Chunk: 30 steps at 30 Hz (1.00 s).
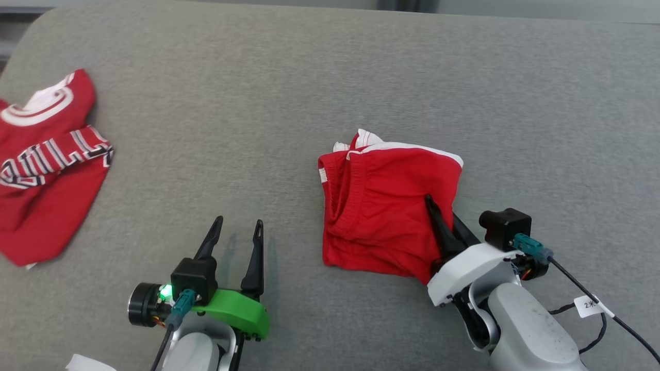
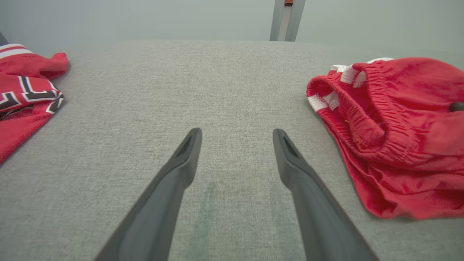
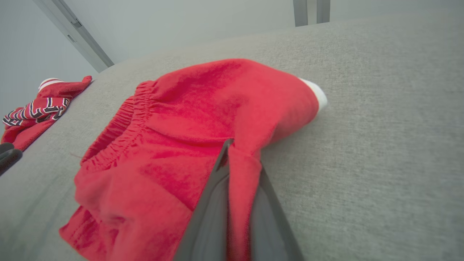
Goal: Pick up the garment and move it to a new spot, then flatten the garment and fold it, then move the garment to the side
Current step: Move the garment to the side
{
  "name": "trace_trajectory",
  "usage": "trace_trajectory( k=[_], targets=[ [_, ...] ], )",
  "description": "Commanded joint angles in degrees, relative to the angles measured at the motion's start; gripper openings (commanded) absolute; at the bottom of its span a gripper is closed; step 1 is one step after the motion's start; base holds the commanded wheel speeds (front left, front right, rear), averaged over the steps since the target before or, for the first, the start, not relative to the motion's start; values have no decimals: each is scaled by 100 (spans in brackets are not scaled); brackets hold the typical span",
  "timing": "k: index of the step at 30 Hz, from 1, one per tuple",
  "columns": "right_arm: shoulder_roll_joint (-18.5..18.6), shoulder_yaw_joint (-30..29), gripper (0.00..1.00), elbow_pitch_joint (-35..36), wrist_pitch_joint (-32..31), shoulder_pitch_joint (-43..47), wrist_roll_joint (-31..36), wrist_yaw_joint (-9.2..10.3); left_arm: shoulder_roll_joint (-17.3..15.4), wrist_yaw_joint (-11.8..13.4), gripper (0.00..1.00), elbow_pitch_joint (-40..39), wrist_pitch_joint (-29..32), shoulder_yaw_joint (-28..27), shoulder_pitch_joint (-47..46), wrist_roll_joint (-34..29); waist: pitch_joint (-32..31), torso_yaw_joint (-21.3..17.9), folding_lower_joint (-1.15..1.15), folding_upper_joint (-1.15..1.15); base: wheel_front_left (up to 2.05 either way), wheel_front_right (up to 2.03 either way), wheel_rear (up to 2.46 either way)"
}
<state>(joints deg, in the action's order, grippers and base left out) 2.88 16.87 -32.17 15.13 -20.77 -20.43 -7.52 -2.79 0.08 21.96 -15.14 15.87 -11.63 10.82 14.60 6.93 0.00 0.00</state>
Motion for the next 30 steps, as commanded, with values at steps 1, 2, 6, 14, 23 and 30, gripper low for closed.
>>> trace_trajectory(
  k=[1, 2, 6, 14, 23, 30],
  targets=[
    [6, 30, 0, 14, 1, 6, -25, 6, -26, -2, 100, 28, 1, -28, -97, -27, -206, -1686, 0, 0, 0, 0, 0],
    [10, 37, 0, 18, 1, -10, -35, 6, -26, -21, 100, 48, 1, -32, -112, -30, -190, -1872, 0, 0, 0, 0, 0],
    [3, 52, 0, 6, 1, 15, -93, 6, -27, -75, 100, 141, 1, -2, -135, -51, -127, -2546, 0, 0, 0, 0, 0],
    [2, 105, 0, -151, 1, -157, 30, 6, -30, -218, 100, 275, 1, 31, -224, -300, 94, -3247, 0, 0, 0, 0, 0],
    [430, 16, 0, -1210, 2, -1194, 1177, 8, -35, -310, 100, 346, 1, -45, -361, -506, 420, -3048, 0, 0, 0, 0, 0],
    [1276, -483, 0, -2267, 1, -2156, 1814, 8, -32, -394, 100, 331, 1, -81, -489, -623, 679, -2465, 0, 0, 0, 0, 0]
  ],
)
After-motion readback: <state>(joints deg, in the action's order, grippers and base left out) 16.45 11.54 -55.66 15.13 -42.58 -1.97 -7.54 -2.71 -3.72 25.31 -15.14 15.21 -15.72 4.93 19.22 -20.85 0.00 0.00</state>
